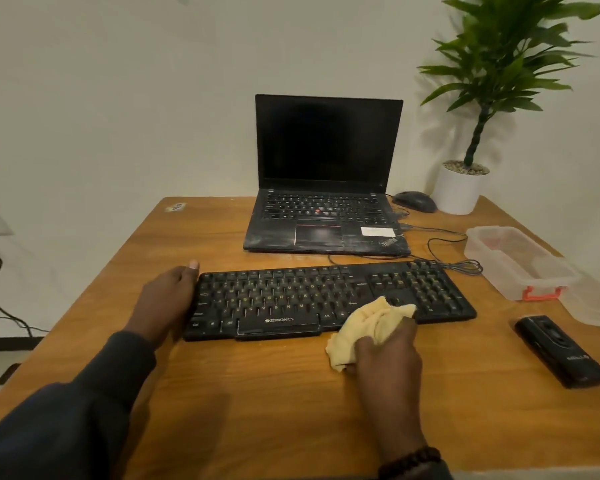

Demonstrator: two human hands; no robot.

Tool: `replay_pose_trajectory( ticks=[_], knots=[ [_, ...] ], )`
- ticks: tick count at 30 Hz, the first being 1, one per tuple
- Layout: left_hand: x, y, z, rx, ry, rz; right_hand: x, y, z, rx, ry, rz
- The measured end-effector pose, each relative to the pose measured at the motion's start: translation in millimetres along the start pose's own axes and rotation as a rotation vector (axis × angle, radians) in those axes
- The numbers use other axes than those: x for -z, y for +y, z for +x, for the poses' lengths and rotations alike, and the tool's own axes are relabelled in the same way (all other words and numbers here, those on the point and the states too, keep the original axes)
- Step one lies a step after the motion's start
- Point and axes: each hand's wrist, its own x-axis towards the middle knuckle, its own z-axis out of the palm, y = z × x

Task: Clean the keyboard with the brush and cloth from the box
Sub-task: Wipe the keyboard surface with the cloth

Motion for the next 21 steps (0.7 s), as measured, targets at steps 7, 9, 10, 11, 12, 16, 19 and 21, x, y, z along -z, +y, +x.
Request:
replay_pose_trajectory(
  ticks=[7, 9, 10, 11, 12, 16, 19, 21],
  knots=[
    [2.5, 6.1, -0.2, -0.043, -0.014, 0.119, -55.1, -27.2, -46.2, 0.192, -0.148, -0.089],
    [-0.6, 6.6, -2.3, -0.055, -0.007, 0.123, -74.0, -34.3, -60.5, 0.241, -0.168, -0.083],
    [-1.9, 5.9, -2.4, -0.067, 0.005, 0.135, -82.7, -37.5, -65.8, 0.254, -0.166, -0.082],
    [-2.7, 5.3, -2.1, -0.078, 0.018, 0.15, -90.5, -41.1, -69.5, 0.267, -0.164, -0.083],
    [-3.3, 5.4, -1.9, -0.082, 0.03, 0.168, -98.3, -43.9, -71.7, 0.28, -0.176, -0.091],
    [-3.6, 0.9, 2.1, -0.009, -0.044, 0.094, -120.4, -54.4, -67.6, 0.348, -0.327, -0.073],
    [3.7, -10.2, 1.1, 0.098, -0.096, -0.18, -120.9, -65.3, -49.9, 0.454, -0.459, 0.058],
    [6.8, -17.5, -2.9, 0.212, -0.116, -0.439, -116.2, -81.0, -29.7, 0.5, -0.536, 0.19]
  ],
)
